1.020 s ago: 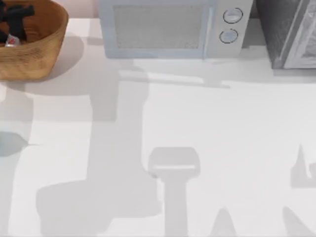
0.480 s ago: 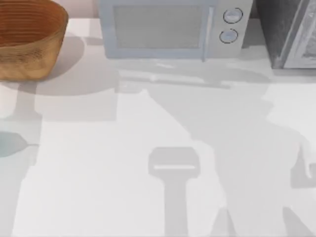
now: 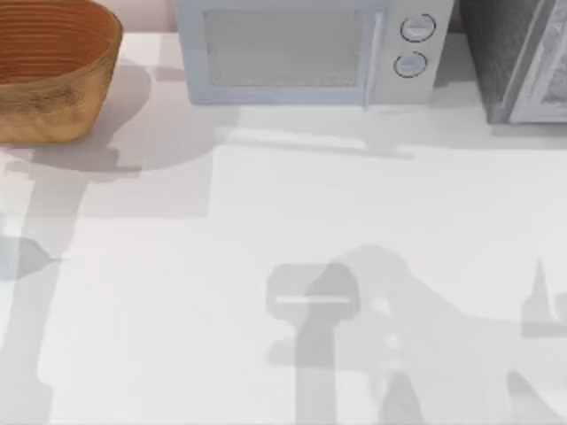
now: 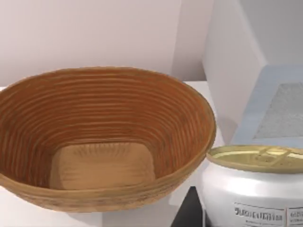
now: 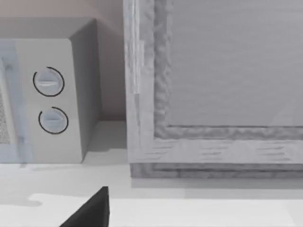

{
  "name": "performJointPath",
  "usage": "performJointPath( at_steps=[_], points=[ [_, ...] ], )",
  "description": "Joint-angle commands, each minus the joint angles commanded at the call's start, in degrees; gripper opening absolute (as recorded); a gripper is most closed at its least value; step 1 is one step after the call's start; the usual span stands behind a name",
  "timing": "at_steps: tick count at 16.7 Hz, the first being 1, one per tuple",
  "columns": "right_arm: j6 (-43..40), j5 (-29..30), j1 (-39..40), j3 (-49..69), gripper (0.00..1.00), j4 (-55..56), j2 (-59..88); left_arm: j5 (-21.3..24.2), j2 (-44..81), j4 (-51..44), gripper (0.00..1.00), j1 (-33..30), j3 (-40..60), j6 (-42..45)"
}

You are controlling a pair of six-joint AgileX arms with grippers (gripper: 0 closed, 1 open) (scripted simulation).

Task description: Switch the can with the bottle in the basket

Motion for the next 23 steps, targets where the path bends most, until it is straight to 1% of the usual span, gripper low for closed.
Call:
performJointPath(
  at_steps=[3,6,9,11,13,15,23],
  points=[
    [0.0,0.0,0.0,0.0,1.00,0.0,0.0,-2.3,-19.0,9.6,0.00,-0.7,-20.9,-0.3],
    [0.0,0.0,0.0,0.0,1.00,0.0,0.0,-4.5,-36.1,18.2,0.00,-1.1,-39.7,-0.6],
    [0.0,0.0,0.0,0.0,1.00,0.0,0.0,-6.6,-50.3,25.2,0.00,-1.3,-55.0,-0.9],
    [0.0,0.0,0.0,0.0,1.00,0.0,0.0,-7.7,-57.4,28.9,0.00,-1.3,-62.5,-1.1],
    [0.0,0.0,0.0,0.0,1.00,0.0,0.0,-8.5,-62.5,31.5,0.00,-1.3,-67.7,-1.3],
    [0.0,0.0,0.0,0.0,1.00,0.0,0.0,-8.9,-65.0,32.8,0.00,-1.2,-70.3,-1.4],
    [0.0,0.0,0.0,0.0,1.00,0.0,0.0,-8.9,-65.2,33.0,0.00,-1.2,-70.7,-1.3]
  ],
)
